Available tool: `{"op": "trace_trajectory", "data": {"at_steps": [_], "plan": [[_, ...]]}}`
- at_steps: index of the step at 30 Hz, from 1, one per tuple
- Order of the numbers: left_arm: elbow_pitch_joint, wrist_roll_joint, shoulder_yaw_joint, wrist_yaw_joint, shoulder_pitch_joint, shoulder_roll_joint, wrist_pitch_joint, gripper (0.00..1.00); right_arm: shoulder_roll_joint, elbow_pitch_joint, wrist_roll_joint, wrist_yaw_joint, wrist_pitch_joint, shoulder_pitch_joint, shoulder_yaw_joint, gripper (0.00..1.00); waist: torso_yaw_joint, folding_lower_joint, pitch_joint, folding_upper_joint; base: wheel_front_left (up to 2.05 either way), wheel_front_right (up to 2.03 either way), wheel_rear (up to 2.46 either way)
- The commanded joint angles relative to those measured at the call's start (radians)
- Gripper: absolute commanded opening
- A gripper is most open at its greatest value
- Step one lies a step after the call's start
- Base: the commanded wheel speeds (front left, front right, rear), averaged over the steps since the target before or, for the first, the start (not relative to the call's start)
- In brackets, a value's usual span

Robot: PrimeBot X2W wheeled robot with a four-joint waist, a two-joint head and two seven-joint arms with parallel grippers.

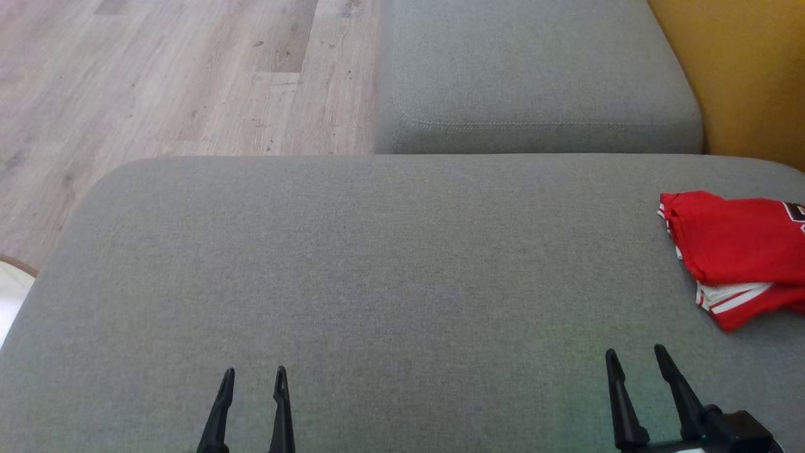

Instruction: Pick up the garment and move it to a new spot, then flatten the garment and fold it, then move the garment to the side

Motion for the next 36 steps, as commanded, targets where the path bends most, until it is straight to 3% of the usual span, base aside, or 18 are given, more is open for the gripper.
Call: {"op": "trace_trajectory", "data": {"at_steps": [1, 2, 7, 36], "plan": [[-0.025, 0.015, 0.031, -0.003, -0.044, -0.006, -0.005, 1.00, -0.007, -0.036, 0.007, 0.007, -0.013, -0.038, 0.018, 1.00, 0.001, 0.0000, 0.002, -0.0001, 0.00, 0.00, 0.00], [0.005, 0.009, 0.000, 0.000, 0.000, 0.000, 0.000, 0.00, 0.000, 0.000, 0.000, 0.000, 0.000, 0.000, -0.001, 0.00, 0.001, 0.0000, 0.002, -0.0001, 0.00, 0.00, 0.00], [0.081, 0.006, -0.001, 0.000, 0.018, 0.000, 0.002, 0.00, 0.000, 0.078, 0.001, 0.000, 0.002, 0.010, 0.005, 0.00, 0.000, 0.0000, 0.002, -0.0001, 0.00, 0.00, 0.00], [0.095, -0.338, 0.052, -0.051, -0.061, 0.017, 0.064, 0.00, -0.017, 0.087, 0.352, 0.001, 0.066, -0.073, -0.012, 0.00, -0.024, 0.0000, 0.028, -0.0001, 0.00, 0.00, 0.00]]}}
